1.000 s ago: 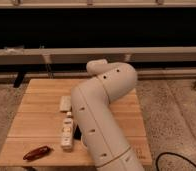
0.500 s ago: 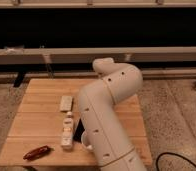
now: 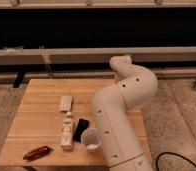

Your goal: Drag the ceramic bowl in a circle

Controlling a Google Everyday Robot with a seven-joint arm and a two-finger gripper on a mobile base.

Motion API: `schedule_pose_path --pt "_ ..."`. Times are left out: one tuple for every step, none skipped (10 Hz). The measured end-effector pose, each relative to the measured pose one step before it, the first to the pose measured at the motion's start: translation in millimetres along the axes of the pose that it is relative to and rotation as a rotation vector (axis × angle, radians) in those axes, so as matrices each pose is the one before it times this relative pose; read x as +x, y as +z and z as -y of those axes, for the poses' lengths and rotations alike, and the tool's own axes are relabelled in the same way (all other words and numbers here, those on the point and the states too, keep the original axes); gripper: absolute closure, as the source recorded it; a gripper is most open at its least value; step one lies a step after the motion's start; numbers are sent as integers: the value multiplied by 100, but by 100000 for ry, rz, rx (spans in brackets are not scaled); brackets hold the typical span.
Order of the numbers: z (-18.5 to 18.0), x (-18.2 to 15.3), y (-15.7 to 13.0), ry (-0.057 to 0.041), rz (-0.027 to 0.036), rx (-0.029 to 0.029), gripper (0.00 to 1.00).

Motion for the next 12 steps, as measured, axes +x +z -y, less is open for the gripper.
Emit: schedule_pose_path --pt "70 4 34 103 -80 -82 84" --pt "188 -16 11 215 20 -23 84" --pt "-74 2 14 -110 -8 171 84" --pt "-88 0 -18 -125 48 95 84" --pt "11 0 -21 11 37 -16 84" --pt "6 -1 13 2 -14 30 84" --pt "16 -8 3 2 27 78 84" --pt "7 2 -2 8 2 1 84" --pt "6 -2 11 6 -11 18 83" --pt "16 -1 -2 20 4 -14 78" --pt "-51 27 1 -73 -44 105 75" --pt "-218 84 -54 -448 -26 511 77"
